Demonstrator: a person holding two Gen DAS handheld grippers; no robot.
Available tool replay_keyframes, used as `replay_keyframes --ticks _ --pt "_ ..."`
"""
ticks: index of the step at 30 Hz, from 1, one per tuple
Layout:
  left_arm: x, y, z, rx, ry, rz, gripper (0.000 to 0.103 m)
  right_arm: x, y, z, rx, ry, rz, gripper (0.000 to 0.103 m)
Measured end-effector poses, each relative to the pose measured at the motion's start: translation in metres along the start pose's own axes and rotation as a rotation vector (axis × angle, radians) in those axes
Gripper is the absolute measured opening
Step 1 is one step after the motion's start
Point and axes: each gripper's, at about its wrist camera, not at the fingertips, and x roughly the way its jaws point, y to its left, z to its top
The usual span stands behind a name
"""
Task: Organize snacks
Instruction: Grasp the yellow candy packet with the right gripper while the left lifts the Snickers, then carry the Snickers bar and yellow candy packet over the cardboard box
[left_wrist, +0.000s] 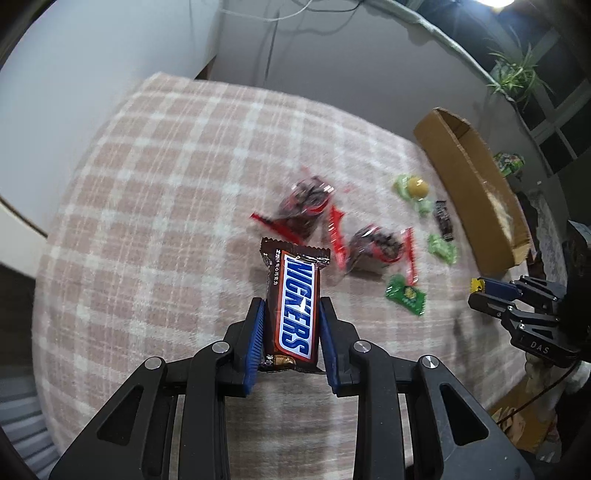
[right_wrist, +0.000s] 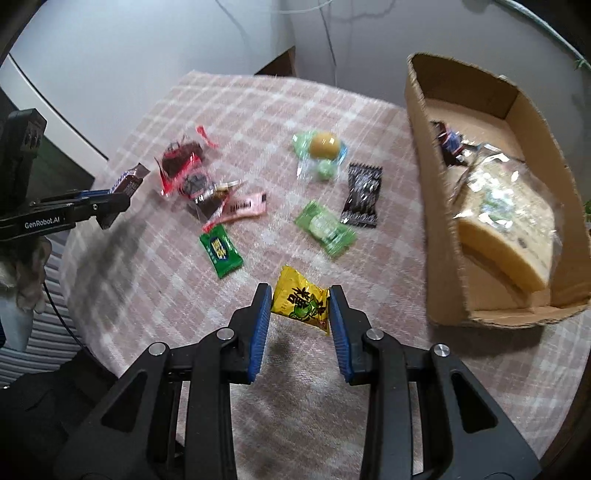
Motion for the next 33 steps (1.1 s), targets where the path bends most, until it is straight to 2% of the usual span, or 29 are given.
replay_keyframes --ticks 7,16,33 --pt "-0.005 -0.034 0.021 0.048 -0.041 -0.043 0.027 -0.032 -0.012 0.007 0.040 -0.069 -0.008 0.033" --pt "-0.004 -0.082 0.047 0.138 -0.066 -0.100 0.027 -0.067 -0.049 0.011 0.102 -0.135 -0.058 0.033" --pt "0.027 -0.185 0.079 0.286 -0.039 -0.204 0.027 -0.081 -0.134 0.009 0.222 -0.154 -0.180 0.033"
